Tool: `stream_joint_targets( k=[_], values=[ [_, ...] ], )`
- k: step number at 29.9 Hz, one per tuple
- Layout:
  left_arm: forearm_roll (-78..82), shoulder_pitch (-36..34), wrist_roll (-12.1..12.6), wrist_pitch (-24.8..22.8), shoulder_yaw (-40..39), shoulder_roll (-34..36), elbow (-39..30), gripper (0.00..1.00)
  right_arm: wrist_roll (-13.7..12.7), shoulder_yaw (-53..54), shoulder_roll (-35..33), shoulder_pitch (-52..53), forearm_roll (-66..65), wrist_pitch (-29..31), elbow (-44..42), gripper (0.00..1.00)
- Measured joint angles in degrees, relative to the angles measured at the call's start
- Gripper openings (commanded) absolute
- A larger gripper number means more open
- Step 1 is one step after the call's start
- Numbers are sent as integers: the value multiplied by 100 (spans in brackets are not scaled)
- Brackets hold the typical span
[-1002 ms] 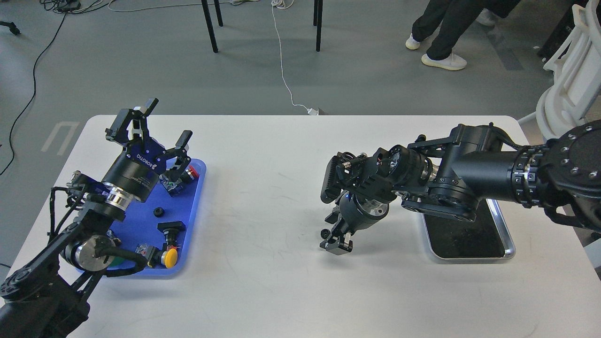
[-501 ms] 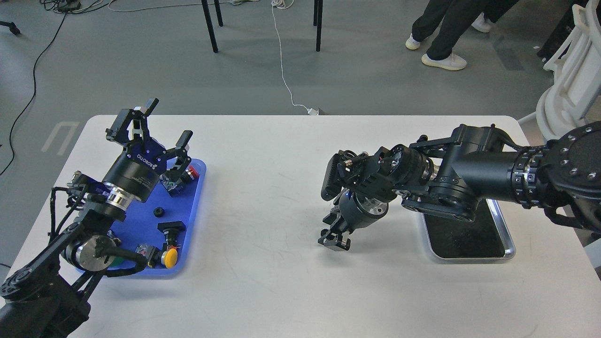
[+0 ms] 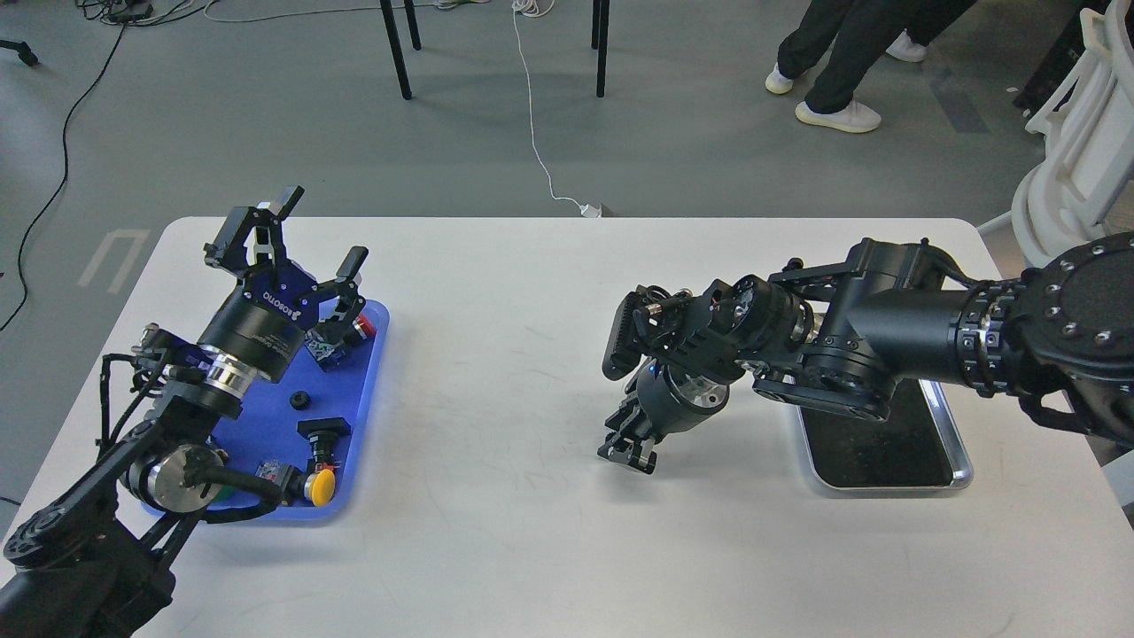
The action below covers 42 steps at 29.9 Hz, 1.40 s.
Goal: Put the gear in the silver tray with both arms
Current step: 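Reach the right gripper down and grasp the black gear on the table, then carry the gear with the right gripper and lower it into the silver tray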
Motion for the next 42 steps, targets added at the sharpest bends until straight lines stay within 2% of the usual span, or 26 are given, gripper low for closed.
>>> stream_joint_targets(
  k=[5, 16, 24, 34, 42],
  values=[
    [0, 0, 5, -1, 0, 0, -1, 98, 0, -8, -8, -1, 87, 4, 12, 12],
    [0, 0, 8, -1, 0, -6, -1, 98, 2, -11, -154, 198, 329, 19, 101, 12],
    [0, 0, 4, 8, 0, 45, -47, 98, 1, -13, -1146, 739, 398, 43, 536, 13],
    [0, 0, 6, 36, 0, 44, -166, 98, 1, -569, -2605, 1171, 337, 87, 562, 13],
    [11, -2, 25, 37, 9, 15, -249, 98, 0, -876, -2966, 867, 340, 79, 220, 13]
  ],
)
